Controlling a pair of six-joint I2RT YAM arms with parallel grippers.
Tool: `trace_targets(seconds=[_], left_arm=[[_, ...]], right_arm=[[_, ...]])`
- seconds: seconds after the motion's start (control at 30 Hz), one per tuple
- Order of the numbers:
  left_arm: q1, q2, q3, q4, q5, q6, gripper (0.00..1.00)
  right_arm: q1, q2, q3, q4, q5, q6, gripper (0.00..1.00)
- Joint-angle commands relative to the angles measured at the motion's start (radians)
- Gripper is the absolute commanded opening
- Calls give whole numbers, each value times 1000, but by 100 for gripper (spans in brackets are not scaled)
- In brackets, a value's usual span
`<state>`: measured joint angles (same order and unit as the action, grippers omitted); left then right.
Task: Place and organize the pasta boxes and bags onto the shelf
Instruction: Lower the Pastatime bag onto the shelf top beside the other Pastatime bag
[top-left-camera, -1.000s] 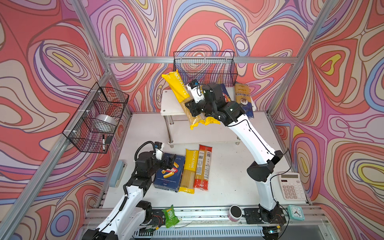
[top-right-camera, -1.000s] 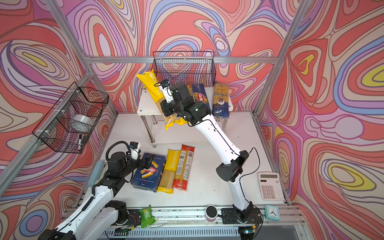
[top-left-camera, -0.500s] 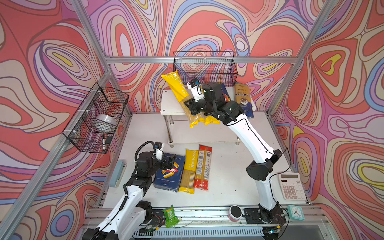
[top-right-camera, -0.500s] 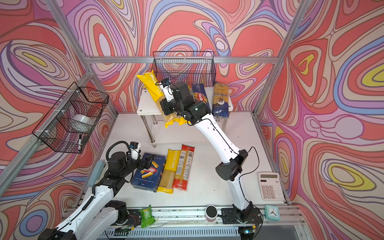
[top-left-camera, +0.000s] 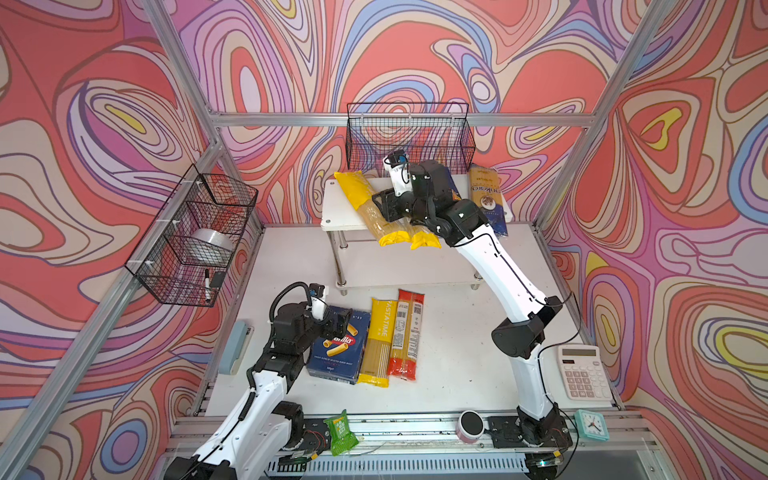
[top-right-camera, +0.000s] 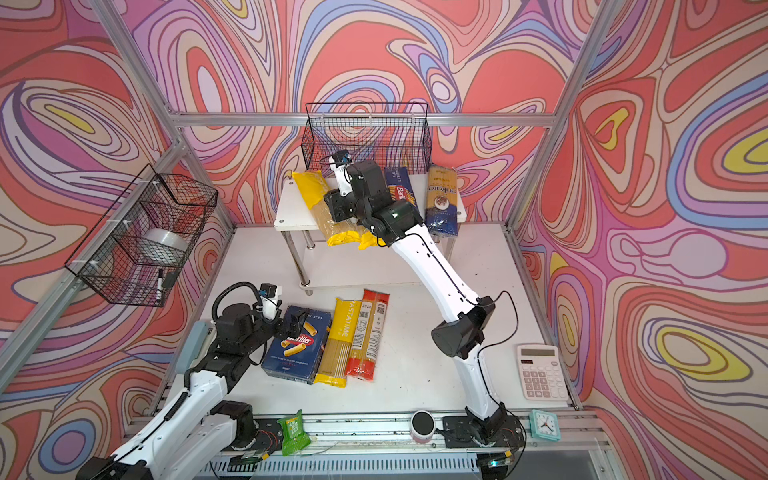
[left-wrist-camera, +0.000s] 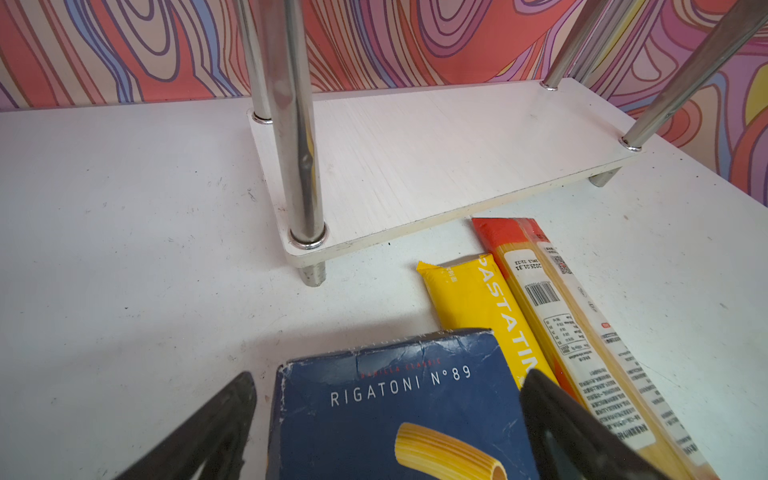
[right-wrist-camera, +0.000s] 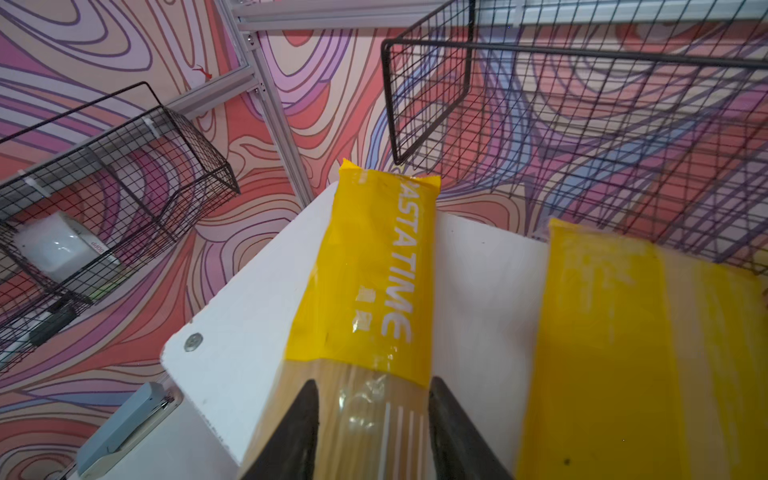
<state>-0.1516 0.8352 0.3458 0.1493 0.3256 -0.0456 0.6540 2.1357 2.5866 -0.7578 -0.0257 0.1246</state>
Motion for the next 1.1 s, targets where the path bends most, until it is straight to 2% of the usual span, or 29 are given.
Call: trace_targets(seconds=[0.0,0.1,0.2,0.27,0.5,0.63,0.8,0.93,1.07], left_arm=[[1,-4,15,2,14,5,100],[0,-5,14,2,15,5,100],[0,-6,13,3,13,4,100],[0,-8,12,3,11,3,100],[0,-2,15,3,18,4,100],[0,1,17,1,20,7,100],[0,-1,16,2,16,6,100],[0,2,18,1,18,6,100],[0,2,18,1,16,7,100]], right_arm=[[-5,-1,14,53,16,4,49],[-5,-30,0,55,-19,-3,53],[-3,-99,-56,48,-145,-34,52],[2,-174,-139,39,-189,-59,51],[28,-503,-560,101,-142,-176,41],[34,-624,-735,138,-138,-194,37],[74,-679,-856,152,-94,-214,25],[128,-684,-904,177,-30,-245,19],[137,-672,-918,195,-23,-249,16]])
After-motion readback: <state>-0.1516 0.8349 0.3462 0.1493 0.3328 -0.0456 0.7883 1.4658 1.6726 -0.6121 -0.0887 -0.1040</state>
